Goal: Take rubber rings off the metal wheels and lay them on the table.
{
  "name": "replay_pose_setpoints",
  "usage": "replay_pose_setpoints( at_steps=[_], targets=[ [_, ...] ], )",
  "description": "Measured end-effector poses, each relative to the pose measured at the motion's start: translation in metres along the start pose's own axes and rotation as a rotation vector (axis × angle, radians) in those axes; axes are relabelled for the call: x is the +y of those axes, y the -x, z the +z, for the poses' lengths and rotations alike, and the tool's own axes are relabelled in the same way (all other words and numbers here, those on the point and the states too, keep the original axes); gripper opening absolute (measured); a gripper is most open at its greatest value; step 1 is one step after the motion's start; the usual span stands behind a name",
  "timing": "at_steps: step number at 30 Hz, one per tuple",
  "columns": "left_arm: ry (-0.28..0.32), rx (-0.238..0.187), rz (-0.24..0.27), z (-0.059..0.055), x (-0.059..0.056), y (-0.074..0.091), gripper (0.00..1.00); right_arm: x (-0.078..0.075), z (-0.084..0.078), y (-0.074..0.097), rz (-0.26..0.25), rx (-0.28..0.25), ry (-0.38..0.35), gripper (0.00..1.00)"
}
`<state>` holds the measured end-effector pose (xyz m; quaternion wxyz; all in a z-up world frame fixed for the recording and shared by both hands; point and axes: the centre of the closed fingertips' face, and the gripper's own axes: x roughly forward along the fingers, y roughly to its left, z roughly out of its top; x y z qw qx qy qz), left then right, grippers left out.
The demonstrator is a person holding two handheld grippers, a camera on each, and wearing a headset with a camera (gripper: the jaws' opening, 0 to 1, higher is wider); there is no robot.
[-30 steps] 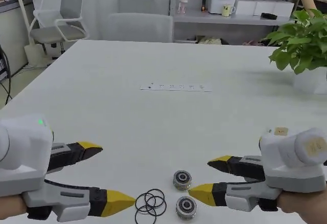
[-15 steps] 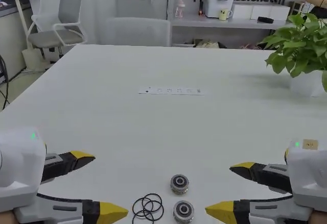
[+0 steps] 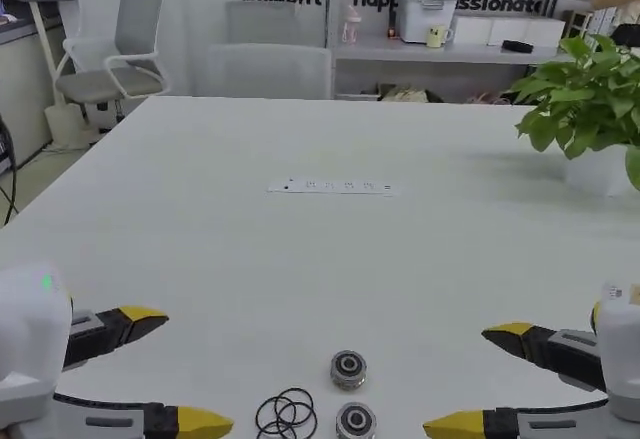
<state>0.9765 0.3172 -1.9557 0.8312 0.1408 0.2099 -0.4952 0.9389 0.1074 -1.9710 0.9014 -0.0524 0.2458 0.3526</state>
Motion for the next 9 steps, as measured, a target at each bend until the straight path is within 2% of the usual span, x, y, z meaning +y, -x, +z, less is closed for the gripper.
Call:
replay_pose_setpoints(
  at_steps=[9],
  targets=[
    [-0.016,0.012,0.015,-0.0034,0.0004,0.0016,0.76,0.0010,-0.0062,0.0070,-0.015,0.015,0.010,0.82]
  ],
)
